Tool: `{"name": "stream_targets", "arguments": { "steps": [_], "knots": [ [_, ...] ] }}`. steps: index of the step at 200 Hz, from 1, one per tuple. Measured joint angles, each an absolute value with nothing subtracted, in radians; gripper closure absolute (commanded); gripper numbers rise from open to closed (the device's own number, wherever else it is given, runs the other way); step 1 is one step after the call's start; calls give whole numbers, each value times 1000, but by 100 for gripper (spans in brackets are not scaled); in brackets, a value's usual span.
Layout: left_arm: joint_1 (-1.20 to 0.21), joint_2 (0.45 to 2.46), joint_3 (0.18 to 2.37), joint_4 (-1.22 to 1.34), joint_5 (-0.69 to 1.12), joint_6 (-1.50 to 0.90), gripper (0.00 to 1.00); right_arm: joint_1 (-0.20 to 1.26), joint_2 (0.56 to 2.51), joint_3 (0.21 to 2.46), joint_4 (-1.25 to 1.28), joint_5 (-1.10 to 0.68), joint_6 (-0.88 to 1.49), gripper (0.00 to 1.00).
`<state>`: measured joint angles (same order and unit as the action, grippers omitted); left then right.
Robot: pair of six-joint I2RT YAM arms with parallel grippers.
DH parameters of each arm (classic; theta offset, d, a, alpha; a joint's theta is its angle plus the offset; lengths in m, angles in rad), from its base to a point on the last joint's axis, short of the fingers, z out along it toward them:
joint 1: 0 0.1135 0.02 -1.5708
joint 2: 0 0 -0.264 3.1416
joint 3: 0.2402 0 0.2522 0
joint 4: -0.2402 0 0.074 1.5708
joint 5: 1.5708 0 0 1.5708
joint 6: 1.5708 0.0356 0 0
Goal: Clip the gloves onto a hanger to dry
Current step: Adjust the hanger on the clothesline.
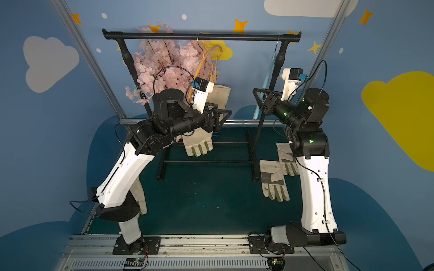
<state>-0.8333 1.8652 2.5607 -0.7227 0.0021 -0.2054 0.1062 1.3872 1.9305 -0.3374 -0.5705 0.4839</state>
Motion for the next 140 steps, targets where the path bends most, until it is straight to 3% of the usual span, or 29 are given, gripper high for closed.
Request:
{"name": "stream_targets", "arguments": {
  "steps": [18, 41, 71, 109, 140],
  "knots": [
    [-833, 1896, 2594, -714, 28, -205, 31, 115, 1389, 1930, -310, -598, 504, 46],
    [-833, 1938, 2633, -698, 61, -207, 31, 120, 1394, 1930, -278, -620, 521, 46],
    [-833, 1972, 2636, -674, 91, -212, 31, 121, 1392, 1927, -277, -572, 513, 55],
    [-833, 2014, 2649, -636, 98, -213, 31, 121, 1396, 1932, -284, -495, 509, 55],
    [-833, 2057, 2686, -600, 90, -212, 38, 121, 1399, 1934, -284, -477, 509, 55]
  ]
}}
